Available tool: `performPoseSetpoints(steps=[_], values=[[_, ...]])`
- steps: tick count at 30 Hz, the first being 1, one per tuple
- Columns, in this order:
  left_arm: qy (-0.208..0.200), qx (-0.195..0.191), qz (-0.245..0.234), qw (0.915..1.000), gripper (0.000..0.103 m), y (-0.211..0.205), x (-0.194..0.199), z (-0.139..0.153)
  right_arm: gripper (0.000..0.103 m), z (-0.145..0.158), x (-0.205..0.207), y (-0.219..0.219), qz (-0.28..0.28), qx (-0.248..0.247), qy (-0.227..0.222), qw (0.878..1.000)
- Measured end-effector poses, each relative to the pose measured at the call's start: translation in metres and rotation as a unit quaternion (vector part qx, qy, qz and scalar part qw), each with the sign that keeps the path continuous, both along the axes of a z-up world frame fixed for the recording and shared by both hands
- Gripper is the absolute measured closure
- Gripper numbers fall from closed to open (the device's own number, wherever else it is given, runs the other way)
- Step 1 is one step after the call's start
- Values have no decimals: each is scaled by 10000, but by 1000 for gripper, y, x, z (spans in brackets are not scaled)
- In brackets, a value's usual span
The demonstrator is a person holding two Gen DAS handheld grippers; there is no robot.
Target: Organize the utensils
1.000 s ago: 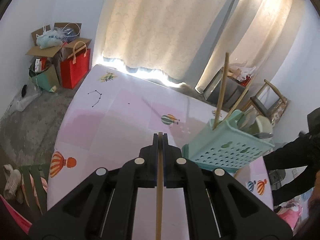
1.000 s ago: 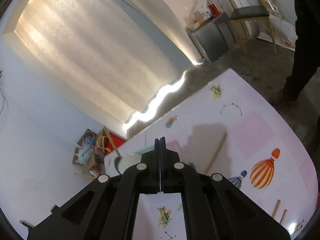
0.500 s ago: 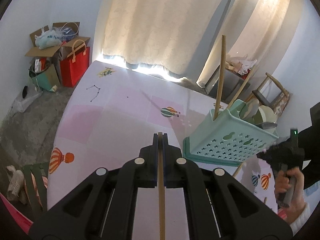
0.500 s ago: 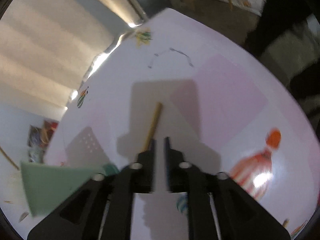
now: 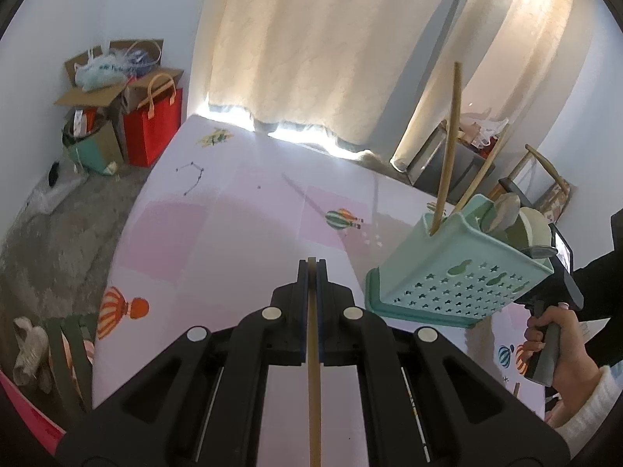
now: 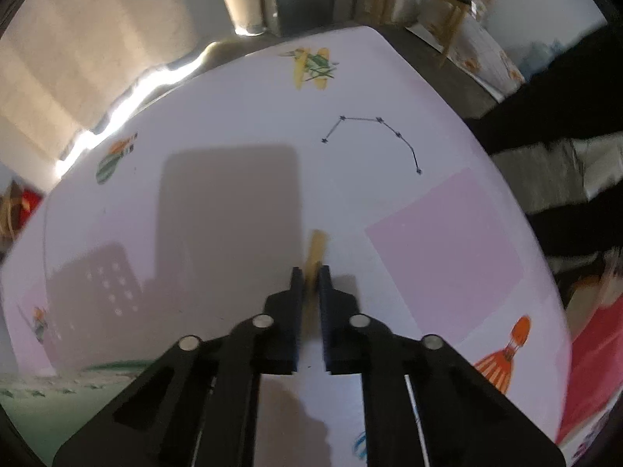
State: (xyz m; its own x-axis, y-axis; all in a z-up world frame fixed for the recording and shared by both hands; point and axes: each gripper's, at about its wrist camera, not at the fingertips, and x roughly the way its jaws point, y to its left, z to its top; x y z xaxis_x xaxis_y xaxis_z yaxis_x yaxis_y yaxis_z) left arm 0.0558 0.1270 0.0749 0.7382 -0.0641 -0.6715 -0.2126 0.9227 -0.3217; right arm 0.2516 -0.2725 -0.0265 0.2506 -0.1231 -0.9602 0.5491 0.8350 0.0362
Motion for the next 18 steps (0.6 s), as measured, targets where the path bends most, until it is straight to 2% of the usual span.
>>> performPoseSetpoints(steps=[1, 6, 11, 15, 18], values=[[16, -3, -9, 10000, 101, 0, 0, -1, 97, 2, -2, -1, -70, 37, -5, 10000], [18, 73, -53, 10000, 101, 0, -4, 2, 97, 10, -32, -27, -603, 982, -446, 9923], [-237, -81, -90, 9996, 101, -1, -12, 16, 97, 50, -71, -44, -710, 1443, -1385, 9772], [-695, -209, -233, 9971, 101, -6, -25, 49, 97, 101, -107, -42, -453, 1565, -2225, 9612], [-1169, -446, -484, 9910, 103, -11, -26, 92, 97, 136, -132, -42, -264, 1683, -2759, 9460]])
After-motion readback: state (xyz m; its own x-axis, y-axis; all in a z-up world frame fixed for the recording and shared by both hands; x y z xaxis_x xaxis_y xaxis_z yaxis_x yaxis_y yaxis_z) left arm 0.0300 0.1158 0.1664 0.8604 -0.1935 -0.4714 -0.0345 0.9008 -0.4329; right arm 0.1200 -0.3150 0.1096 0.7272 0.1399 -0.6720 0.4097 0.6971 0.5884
